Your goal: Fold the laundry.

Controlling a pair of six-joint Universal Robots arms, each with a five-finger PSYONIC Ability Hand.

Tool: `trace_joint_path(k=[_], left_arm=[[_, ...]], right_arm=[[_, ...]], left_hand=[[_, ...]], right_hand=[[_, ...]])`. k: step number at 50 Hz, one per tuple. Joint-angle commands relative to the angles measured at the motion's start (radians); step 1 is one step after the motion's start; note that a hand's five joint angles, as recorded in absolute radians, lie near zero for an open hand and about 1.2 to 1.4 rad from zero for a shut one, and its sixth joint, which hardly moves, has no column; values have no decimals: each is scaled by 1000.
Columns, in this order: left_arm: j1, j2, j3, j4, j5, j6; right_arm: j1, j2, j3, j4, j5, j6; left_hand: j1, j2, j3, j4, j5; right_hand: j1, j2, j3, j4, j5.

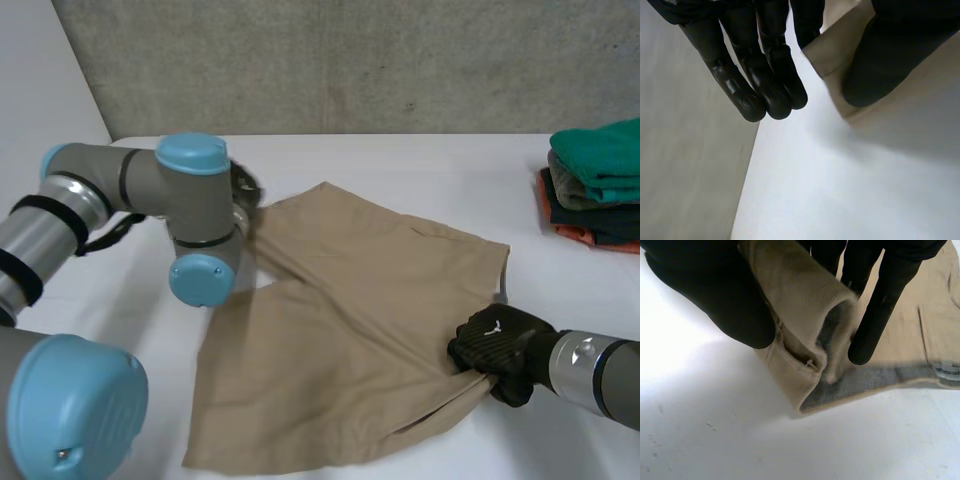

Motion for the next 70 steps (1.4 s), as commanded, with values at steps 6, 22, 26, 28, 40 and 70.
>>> trace_joint_path(k=[6, 22, 26, 28, 40, 70], left_arm=[[-26, 162, -210, -67, -5, -67], [1, 598, -658, -77, 61, -377], [1, 738, -851, -97, 161, -472], [-6, 802, -953, -127, 199, -516], [-76, 891, -1252, -206, 215, -587], [-115, 900, -1315, -232, 72, -135]], right_arm=[[83, -16, -8, 12, 67, 73], [111, -55, -20, -103, 65, 293], [89, -42, -54, -139, 73, 468], [74, -32, -68, -146, 77, 560], [36, 16, -89, -197, 188, 713], [-104, -153, 130, 389, -5, -501]], left_hand=[[-798, -845, -835, -842, -818], [-783, -830, -820, -827, -803], [-730, -777, -767, -774, -750], [-671, -718, -709, -715, -691], [-647, -695, -685, -691, -667], [248, 200, 210, 204, 228]], right_hand=[[276, 235, 207, 198, 212], [276, 235, 207, 198, 212], [276, 235, 207, 198, 212], [276, 235, 207, 198, 212], [276, 235, 207, 198, 212], [276, 235, 207, 198, 212]])
